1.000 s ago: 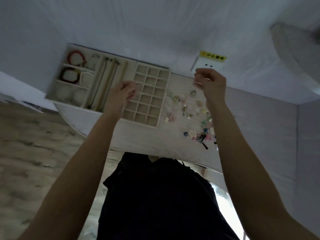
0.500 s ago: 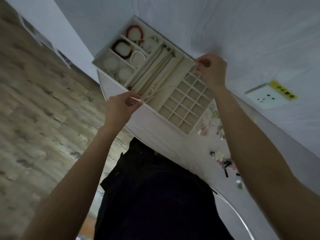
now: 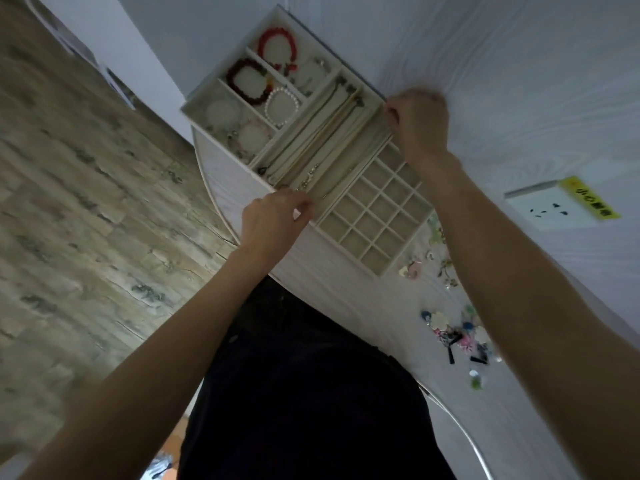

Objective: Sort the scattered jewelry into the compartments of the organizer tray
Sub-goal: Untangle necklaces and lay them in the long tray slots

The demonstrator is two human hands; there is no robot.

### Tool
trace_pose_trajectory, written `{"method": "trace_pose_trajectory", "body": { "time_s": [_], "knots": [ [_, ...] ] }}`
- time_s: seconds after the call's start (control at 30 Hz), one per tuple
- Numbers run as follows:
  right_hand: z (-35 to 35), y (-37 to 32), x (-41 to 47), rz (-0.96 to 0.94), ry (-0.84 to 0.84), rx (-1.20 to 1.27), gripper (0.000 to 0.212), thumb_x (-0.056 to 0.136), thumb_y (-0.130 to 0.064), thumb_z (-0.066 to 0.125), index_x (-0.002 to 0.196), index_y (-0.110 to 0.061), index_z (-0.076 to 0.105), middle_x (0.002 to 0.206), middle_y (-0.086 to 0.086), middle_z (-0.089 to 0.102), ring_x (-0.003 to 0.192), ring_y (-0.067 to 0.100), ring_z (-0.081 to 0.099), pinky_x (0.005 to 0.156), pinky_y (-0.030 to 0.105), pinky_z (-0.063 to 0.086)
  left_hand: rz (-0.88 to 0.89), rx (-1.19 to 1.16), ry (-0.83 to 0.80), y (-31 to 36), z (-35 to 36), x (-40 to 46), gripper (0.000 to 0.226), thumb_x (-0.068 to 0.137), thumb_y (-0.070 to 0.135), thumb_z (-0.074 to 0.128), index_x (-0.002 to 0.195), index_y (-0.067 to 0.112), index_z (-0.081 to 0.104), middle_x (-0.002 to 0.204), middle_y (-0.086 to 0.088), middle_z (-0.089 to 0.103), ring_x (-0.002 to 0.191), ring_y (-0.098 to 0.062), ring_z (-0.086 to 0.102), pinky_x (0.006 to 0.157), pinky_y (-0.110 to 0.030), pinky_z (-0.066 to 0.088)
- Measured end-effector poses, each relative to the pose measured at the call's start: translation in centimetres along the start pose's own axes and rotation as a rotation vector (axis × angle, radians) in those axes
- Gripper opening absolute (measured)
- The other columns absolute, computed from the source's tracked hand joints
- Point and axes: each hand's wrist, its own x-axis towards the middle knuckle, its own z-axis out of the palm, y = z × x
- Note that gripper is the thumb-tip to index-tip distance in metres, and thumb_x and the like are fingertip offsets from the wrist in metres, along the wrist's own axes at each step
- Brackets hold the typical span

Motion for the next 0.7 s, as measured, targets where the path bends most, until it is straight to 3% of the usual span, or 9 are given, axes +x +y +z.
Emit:
{"method": "trace_pose_trajectory", "body": {
  "time_s": [0.13, 0.23, 0.33, 0.4, 0.5, 0.6, 0.7],
  "knots": [
    [-0.4, 0.5, -1.2, -0.006, 0.048, 0.067, 0.027, 0.094, -0.017, 0.045, 0.106, -0.009, 0.068, 0.108, 0.01, 0.064, 0.092, 0.027, 0.06, 0.071, 0.029, 0.04, 0.082, 0.066, 0.102, -0.3, 0.0, -0.8, 0.008, 0.087, 0.023, 0.066, 0.089, 0.021, 0.074, 0.096, -0.001, 0.066, 0.055, -0.022, 0.063, 0.05, -0.022, 0.034],
    [-0.3, 0.6, -2.4, -0.004, -0.03, -0.009, 0.03, 0.097, -0.019, 0.042, 0.111, -0.007, 0.065, 0.116, 0.014, 0.056, 0.089, 0.031, 0.058, 0.065, 0.029, 0.033, 0.149, 0.152, 0.182, -0.6, 0.3, -1.0, 0.009, 0.082, 0.015, 0.069, 0.089, 0.016, 0.074, 0.091, -0.008, 0.06, 0.075, -0.026, 0.058, 0.051, -0.028, 0.04],
    [0.2, 0.5, -2.8, -0.038, -0.143, -0.055, 0.031, 0.098, -0.018, 0.04, 0.118, -0.01, 0.063, 0.118, 0.018, 0.05, 0.088, 0.035, 0.057, 0.065, 0.032, 0.034, 0.192, 0.303, 0.173, -0.7, 1.1, -0.6, 0.017, 0.081, 0.017, 0.066, 0.096, 0.02, 0.073, 0.102, -0.009, 0.058, 0.094, -0.026, 0.047, 0.072, -0.036, 0.038],
    [0.5, 0.5, -2.5, -0.043, -0.205, -0.028, 0.033, 0.098, -0.014, 0.041, 0.126, -0.017, 0.059, 0.119, 0.019, 0.048, 0.091, 0.036, 0.056, 0.069, 0.036, 0.04, 0.218, 0.378, 0.138, -0.7, 1.6, -0.5, 0.02, 0.08, 0.021, 0.065, 0.1, 0.022, 0.07, 0.125, -0.009, 0.055, 0.112, -0.026, 0.041, 0.085, -0.04, 0.032],
    [0.8, 0.3, -2.2, -0.061, -0.251, -0.034, 0.04, 0.096, -0.008, 0.042, 0.132, -0.021, 0.054, 0.122, 0.02, 0.045, 0.09, 0.036, 0.055, 0.073, 0.037, 0.041, 0.247, 0.444, 0.106, -0.9, 2.4, -0.5, 0.021, 0.089, 0.031, 0.057, 0.104, 0.021, 0.067, 0.152, -0.005, 0.034, 0.137, -0.027, 0.025, 0.106, -0.054, 0.017],
    [0.5, 0.2, -1.9, -0.036, -0.266, -0.1, 0.041, 0.094, -0.003, 0.043, 0.13, -0.017, 0.057, 0.125, 0.02, 0.044, 0.086, 0.035, 0.056, 0.067, 0.032, 0.035, 0.248, 0.453, 0.094, -1.0, 2.7, -0.4, 0.026, 0.094, 0.036, 0.05, 0.101, 0.018, 0.068, 0.154, -0.001, 0.031, 0.143, -0.026, 0.018, 0.11, -0.061, 0.003],
    [0.2, 0.3, -1.9, -0.003, -0.28, -0.15, 0.038, 0.092, -0.003, 0.044, 0.125, -0.013, 0.06, 0.126, 0.02, 0.045, 0.087, 0.035, 0.057, 0.064, 0.03, 0.031, 0.267, 0.465, 0.118, -0.9, 2.6, -0.6, 0.025, 0.094, 0.035, 0.05, 0.089, 0.019, 0.069, 0.152, 0.001, 0.035, 0.142, -0.026, 0.023, 0.11, -0.061, 0.001]
  ]
}}
